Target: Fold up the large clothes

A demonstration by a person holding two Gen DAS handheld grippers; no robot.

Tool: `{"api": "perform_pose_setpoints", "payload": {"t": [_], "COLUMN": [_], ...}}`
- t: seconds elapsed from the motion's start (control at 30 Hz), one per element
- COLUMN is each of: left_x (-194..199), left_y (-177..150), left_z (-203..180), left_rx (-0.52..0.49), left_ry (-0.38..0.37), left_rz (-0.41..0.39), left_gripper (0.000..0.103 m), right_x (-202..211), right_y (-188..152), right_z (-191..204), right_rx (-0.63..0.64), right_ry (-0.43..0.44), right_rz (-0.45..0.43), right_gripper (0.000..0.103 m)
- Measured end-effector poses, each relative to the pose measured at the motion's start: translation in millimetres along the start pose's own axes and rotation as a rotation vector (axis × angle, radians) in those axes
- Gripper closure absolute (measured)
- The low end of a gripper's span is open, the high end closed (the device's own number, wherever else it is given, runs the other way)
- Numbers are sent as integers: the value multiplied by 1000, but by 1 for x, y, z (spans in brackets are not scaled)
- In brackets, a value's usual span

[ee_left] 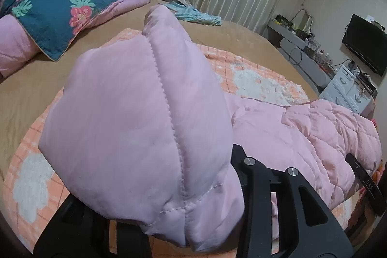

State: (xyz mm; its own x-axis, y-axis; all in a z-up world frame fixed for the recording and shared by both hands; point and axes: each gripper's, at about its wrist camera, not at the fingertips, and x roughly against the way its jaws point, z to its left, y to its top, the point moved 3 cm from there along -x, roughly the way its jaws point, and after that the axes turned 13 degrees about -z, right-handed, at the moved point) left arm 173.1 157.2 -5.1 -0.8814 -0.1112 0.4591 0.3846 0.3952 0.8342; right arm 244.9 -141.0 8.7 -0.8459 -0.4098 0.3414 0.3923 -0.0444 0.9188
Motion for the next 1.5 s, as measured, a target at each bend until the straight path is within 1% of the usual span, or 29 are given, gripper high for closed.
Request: {"api": "perform_pose_setpoints", "payload": {"t": [0.33, 0.6, 0.9, 1.0, 1.1, 1.3, 1.37, 1.5], "left_x": [7, 11, 11, 9, 9, 6, 5, 1], "left_y": [-12, -23, -47, -55, -61, -69, -70, -72], "left_z": [9, 16, 27, 32, 32, 32, 33, 34], "left_rx": [-12, -22, -13, 7, 8, -4, -5, 0], "left_ry": [-6, -3, 26, 41, 50, 69, 74, 73], "left_rz": [3, 10, 44, 53, 47, 52, 53, 57], "left_gripper": [72, 71, 68, 66, 64, 62, 61, 58], "right_x": [15, 19, 8, 3, -5, -21, -24, -35], "right_y": [-14, -20, -29, -37, -44, -56, -58, -68], "right_z": [-6, -10, -22, -28, -37, -50, -53, -62], "right_rx": [-31, -53, -96, -126, -186, -287, -309, -367], "right_ry": [-11, -20, -31, -36, -40, -35, -35, -59], "right_rz": [13, 34, 80, 103, 130, 164, 175, 227], "right_gripper": [71, 70, 66, 63, 60, 47, 41, 30]}}
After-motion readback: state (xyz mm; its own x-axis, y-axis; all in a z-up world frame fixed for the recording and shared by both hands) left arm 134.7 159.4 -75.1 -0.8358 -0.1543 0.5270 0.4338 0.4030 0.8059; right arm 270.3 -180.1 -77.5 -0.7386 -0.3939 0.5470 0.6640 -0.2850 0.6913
